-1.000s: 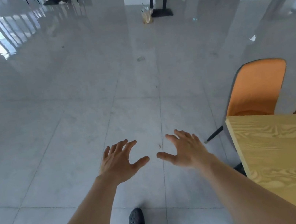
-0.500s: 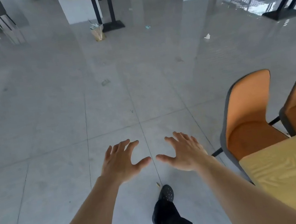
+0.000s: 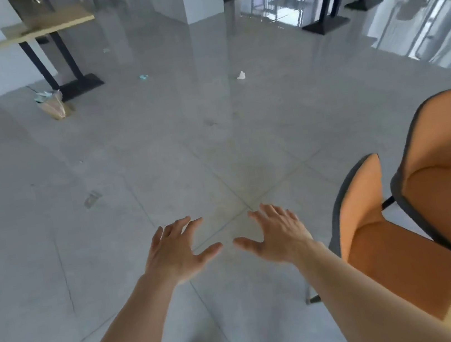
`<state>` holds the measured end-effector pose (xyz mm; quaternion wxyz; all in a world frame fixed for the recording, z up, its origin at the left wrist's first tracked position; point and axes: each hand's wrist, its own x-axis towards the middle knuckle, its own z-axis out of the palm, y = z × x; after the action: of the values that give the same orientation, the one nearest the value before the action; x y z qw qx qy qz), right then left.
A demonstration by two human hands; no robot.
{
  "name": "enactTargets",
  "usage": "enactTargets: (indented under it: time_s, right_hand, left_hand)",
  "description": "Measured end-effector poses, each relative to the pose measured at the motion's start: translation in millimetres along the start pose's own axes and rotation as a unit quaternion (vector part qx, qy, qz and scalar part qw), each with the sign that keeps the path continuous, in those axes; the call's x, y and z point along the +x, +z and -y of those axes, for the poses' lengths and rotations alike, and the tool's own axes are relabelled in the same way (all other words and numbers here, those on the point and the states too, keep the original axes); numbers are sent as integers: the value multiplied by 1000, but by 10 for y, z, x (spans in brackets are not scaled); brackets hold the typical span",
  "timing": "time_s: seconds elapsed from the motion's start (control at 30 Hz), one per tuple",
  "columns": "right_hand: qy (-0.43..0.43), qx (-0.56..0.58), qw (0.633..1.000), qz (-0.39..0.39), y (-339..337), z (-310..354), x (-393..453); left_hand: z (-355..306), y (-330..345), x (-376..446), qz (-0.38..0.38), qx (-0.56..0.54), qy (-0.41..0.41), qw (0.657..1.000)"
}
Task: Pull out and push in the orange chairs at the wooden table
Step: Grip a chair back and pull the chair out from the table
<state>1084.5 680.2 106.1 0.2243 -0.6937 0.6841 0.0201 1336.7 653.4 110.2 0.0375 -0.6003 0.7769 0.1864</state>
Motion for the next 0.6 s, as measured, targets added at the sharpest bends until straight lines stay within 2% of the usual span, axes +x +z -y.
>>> enactTargets:
  time_s: [0.2, 0.37, 0.6]
  right_hand:
    - [100, 24, 994, -27, -367, -363, 1076]
    - [203, 54, 977, -45, -753, -530, 1843]
    - [357, 105, 923, -95, -1212, -1053, 2173]
  left_hand:
    - [-42, -306, 1735, 21, 24, 110, 993]
    - [-236, -710, 3151, 51, 45, 225, 972]
    - [-1190, -1014, 4544, 77, 113, 378, 915]
